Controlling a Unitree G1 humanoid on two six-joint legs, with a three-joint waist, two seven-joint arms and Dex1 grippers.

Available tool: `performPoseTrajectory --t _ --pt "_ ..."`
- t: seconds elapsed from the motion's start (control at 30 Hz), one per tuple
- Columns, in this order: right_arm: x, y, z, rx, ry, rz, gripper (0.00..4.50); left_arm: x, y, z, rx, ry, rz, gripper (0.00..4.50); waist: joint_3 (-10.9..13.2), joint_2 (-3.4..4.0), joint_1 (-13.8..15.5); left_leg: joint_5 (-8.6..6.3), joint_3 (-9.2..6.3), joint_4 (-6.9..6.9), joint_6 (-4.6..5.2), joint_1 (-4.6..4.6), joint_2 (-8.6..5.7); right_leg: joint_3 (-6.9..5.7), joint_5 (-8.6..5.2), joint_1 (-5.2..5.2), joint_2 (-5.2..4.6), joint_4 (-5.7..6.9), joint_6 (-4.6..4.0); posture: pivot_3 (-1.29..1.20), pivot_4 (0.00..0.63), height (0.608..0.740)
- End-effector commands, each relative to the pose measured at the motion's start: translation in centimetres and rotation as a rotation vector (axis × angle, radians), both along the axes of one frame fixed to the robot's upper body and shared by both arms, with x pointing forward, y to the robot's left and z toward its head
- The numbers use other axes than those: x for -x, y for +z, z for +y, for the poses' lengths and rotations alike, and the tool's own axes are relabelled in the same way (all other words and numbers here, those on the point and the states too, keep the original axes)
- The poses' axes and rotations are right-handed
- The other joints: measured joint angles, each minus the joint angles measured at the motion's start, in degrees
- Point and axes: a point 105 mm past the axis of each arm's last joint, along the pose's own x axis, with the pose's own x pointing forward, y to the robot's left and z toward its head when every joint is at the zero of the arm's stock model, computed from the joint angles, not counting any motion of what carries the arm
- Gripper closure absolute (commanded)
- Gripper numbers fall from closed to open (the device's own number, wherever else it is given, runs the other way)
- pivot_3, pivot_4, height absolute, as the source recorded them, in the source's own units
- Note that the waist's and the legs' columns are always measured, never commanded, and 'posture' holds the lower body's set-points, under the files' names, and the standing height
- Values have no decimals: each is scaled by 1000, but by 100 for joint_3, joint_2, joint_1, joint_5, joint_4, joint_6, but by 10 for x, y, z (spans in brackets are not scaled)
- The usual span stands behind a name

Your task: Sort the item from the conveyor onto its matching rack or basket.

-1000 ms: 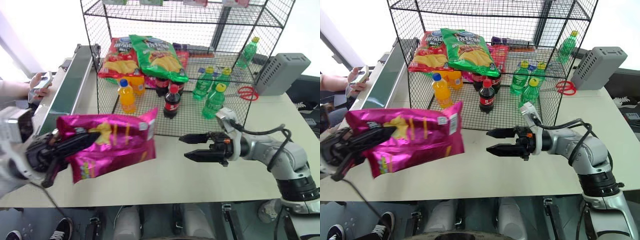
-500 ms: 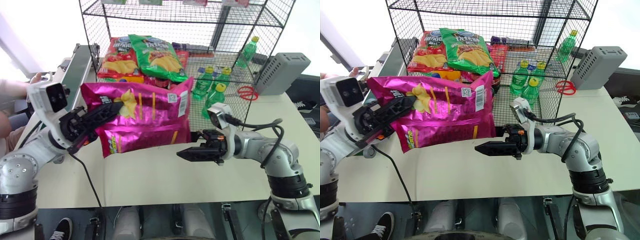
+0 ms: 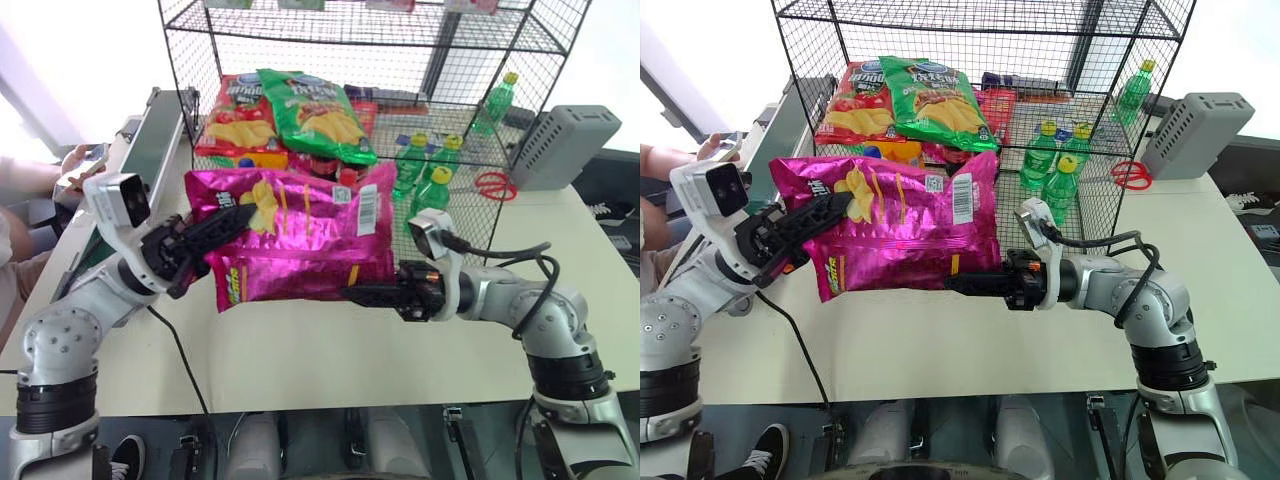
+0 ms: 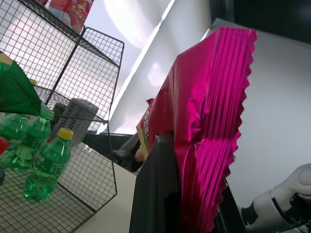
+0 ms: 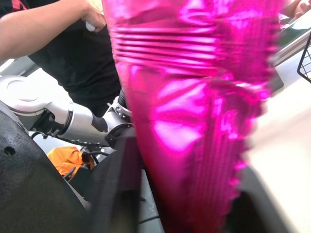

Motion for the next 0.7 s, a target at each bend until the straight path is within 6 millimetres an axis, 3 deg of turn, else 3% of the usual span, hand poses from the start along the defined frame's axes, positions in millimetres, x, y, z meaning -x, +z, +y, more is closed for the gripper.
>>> performPoseTrajectory --t 0.03,0.07,0.17,0.3,0.33,0.4,0.43,0.6,0.7 --pt "-3 8 -4 3 -14 -67 4316 0 7 7 -37 59 -58 4500 0 0 -2 0 0 0 0 0 0 0 0 0 0 0 0 0 150 740" --pt "-4 8 -5 7 -22 -71 4316 1 5 7 -53 54 -51 4500 0 0 -4 0 -1 0 0 0 0 0 0 0 0 0 0 0 150 740" --pt "-9 5 -13 30 -65 -104 4316 4 1 12 -71 50 -24 3632 0 0 -15 0 0 0 0 0 0 0 0 -1 1 0 0 0 150 740" --pt "-15 5 -33 95 -172 -214 4316 3 -13 20 -142 109 -24 1762 0 0 4 0 0 0 0 -1 1 -1 0 -1 0 -1 0 0 150 740" --pt "-15 8 -39 101 -202 -243 4316 2 -17 23 -161 129 -29 1504 0 0 15 0 2 0 0 -1 0 -1 -1 -1 -1 -2 0 0 150 740" --pt "-12 15 -54 131 -268 -324 4316 1 -24 28 -200 169 -40 379 0 1 48 0 2 0 0 -4 -1 -2 -1 -2 -2 -6 0 0 150 740" --pt "-10 20 -60 131 -301 -358 4316 0 -26 30 -221 193 -56 23 0 0 73 0 3 0 0 -8 -1 -2 -1 -5 -2 -7 0 0 150 740" --pt "-7 54 -104 161 -553 -603 4316 -21 -33 37 -253 343 -109 0 1 0 128 -1 4 -1 0 -8 -1 -2 -1 -7 -2 -11 0 0 150 740" --pt "-9 64 -119 181 -638 -682 4316 -27 -32 35 -255 358 -135 0 0 -2 129 0 4 0 0 -11 -1 -2 -1 -6 -2 -14 0 0 150 740"
